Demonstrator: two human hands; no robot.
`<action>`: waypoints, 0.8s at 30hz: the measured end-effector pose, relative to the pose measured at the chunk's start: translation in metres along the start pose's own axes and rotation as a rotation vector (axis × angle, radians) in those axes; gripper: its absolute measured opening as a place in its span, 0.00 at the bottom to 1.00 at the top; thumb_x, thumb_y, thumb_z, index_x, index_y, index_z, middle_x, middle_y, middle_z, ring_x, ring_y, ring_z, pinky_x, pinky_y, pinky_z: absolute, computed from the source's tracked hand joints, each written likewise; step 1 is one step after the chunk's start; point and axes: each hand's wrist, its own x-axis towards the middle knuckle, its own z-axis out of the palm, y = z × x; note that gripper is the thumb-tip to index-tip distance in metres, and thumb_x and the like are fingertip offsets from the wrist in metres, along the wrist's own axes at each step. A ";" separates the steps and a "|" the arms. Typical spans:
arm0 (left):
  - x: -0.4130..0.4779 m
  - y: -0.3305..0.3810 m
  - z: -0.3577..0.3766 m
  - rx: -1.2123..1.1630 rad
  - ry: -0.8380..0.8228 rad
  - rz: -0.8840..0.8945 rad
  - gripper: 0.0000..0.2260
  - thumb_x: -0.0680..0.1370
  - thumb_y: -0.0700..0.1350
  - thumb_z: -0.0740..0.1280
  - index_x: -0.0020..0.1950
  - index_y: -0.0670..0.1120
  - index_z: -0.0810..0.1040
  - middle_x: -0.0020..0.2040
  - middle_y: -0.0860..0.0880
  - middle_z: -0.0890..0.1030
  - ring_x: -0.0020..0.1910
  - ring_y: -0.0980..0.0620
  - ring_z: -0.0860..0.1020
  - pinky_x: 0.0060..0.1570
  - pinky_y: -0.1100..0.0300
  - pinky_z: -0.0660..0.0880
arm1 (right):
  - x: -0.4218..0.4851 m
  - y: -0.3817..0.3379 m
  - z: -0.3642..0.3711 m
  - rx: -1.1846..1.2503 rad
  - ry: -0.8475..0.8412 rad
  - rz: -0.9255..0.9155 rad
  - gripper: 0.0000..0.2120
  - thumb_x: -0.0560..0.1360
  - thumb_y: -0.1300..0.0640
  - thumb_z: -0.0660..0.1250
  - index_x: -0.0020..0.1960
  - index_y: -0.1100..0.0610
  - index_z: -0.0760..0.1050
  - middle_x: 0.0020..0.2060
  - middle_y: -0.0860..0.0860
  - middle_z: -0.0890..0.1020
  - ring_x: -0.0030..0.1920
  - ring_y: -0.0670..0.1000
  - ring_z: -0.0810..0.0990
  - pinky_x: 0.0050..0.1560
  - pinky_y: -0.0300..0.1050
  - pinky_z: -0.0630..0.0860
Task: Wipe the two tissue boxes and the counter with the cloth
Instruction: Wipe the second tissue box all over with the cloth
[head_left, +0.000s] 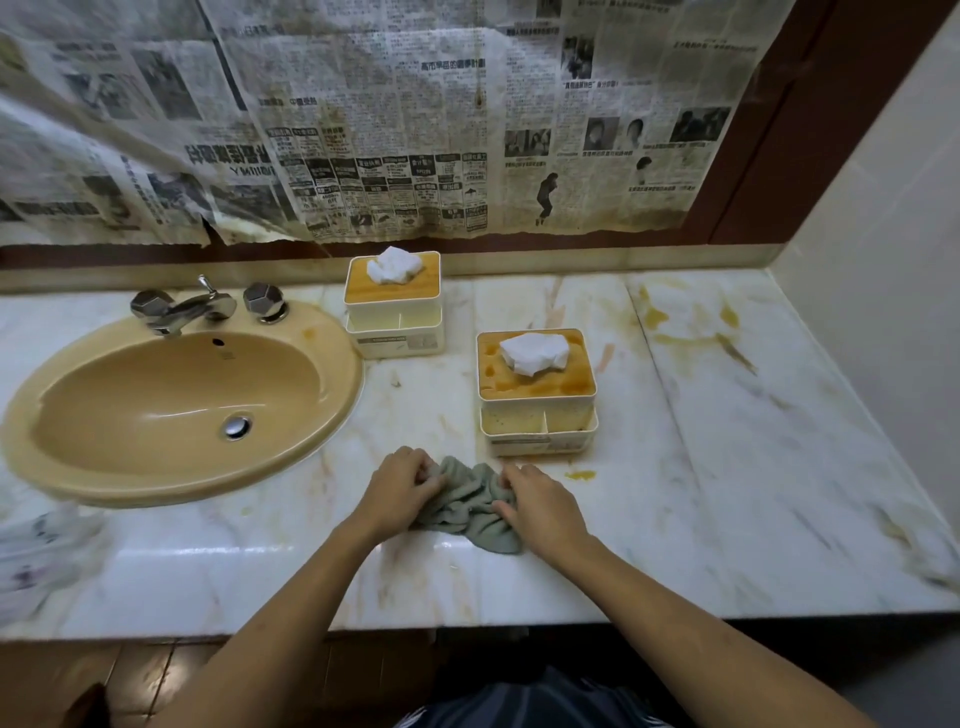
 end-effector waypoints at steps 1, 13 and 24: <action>-0.003 0.005 -0.007 -0.142 -0.015 -0.033 0.13 0.79 0.54 0.66 0.43 0.45 0.74 0.41 0.51 0.78 0.40 0.53 0.74 0.42 0.55 0.72 | -0.002 0.004 -0.004 0.032 0.001 -0.013 0.11 0.77 0.48 0.68 0.55 0.52 0.72 0.52 0.50 0.76 0.51 0.54 0.77 0.46 0.48 0.73; -0.008 0.070 -0.082 -1.014 -0.049 0.029 0.08 0.80 0.39 0.65 0.57 0.46 0.71 0.39 0.42 0.81 0.30 0.47 0.78 0.25 0.56 0.73 | -0.022 0.006 -0.127 1.094 -0.039 0.010 0.10 0.80 0.59 0.67 0.59 0.57 0.70 0.47 0.56 0.87 0.46 0.51 0.85 0.43 0.39 0.78; 0.010 0.127 -0.099 -1.052 0.030 0.020 0.12 0.84 0.47 0.60 0.62 0.47 0.80 0.57 0.46 0.82 0.46 0.48 0.82 0.43 0.50 0.77 | -0.002 0.001 -0.178 1.596 0.027 0.175 0.15 0.82 0.51 0.60 0.67 0.52 0.76 0.62 0.56 0.82 0.56 0.54 0.82 0.49 0.50 0.79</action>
